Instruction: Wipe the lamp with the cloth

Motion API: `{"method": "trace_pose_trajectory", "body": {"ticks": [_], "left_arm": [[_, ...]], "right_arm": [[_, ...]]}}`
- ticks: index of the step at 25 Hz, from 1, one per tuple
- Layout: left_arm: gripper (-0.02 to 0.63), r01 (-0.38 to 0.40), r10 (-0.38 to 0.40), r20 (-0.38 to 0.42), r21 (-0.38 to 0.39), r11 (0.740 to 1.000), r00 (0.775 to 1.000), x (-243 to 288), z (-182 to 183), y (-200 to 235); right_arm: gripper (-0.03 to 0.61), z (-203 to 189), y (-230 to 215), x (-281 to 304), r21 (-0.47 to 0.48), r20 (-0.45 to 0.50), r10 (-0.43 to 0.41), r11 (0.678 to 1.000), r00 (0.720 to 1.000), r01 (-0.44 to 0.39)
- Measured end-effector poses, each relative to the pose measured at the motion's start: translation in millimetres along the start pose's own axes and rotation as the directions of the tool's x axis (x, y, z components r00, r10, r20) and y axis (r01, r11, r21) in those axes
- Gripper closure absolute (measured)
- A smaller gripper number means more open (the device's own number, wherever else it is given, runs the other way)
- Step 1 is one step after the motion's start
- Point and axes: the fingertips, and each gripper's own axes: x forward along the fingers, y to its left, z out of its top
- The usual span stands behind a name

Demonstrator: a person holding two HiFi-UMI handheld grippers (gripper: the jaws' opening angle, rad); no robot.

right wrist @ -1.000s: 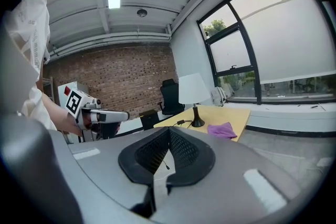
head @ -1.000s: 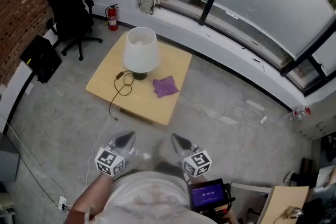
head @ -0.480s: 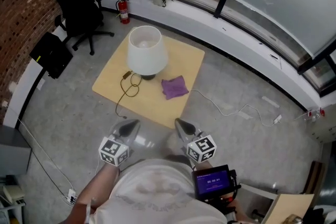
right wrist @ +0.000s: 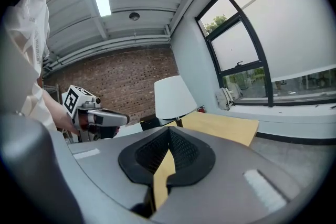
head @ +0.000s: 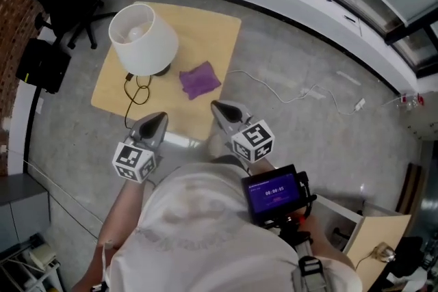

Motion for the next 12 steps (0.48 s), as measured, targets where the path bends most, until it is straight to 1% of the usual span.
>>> {"method": "trace_pose_trajectory", "body": {"ticks": [2,6,12], "left_arm": [[0.612,0.012,-0.012,-0.014,0.008,1.0,1.0,15.2,2.5,-3.7],[0.612,0.021,-0.019,-0.035,0.048,0.999,0.999,49.0,11.8,-4.8],[0.612,0.035,-0.019,-0.12,0.129,0.991,0.993,99.6,3.8,-10.1]], "right_arm": [[0.565,1.1,-13.2,-0.4,0.005,-0.006,-0.004,1.0,1.0,0.004],[0.565,10.1,-40.5,5.9,0.004,0.004,0.008,1.0,1.0,-0.008],[0.565,9.7,-74.1,7.6,0.031,0.01,0.027,0.999,1.0,-0.027]]}}
